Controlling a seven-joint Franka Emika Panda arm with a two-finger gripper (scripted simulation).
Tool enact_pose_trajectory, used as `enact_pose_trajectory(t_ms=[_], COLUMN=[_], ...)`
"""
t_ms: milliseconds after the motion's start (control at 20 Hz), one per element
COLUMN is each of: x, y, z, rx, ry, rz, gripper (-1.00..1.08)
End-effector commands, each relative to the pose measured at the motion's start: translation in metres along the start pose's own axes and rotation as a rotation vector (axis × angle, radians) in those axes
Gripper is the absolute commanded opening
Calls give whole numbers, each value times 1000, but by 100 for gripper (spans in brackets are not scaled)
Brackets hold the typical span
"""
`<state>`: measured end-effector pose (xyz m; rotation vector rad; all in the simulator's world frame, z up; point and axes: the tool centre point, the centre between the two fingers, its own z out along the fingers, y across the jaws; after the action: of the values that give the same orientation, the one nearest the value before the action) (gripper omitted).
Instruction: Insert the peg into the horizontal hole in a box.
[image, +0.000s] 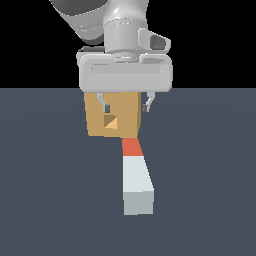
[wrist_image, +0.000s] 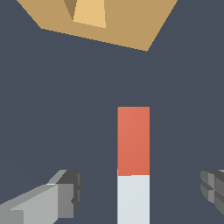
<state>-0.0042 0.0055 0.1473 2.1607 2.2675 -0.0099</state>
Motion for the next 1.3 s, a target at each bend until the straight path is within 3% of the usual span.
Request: enact_pose_trajectory(t_ms=[0, 350, 900, 1250], x=[0, -18, -88, -99], y=[0, 2, 10, 13], z=[0, 14, 67, 75], rx=[0, 0, 1, 2], ry=[0, 2, 9, 11], rz=[0, 0, -2, -2], gripper=[100, 100, 100, 100])
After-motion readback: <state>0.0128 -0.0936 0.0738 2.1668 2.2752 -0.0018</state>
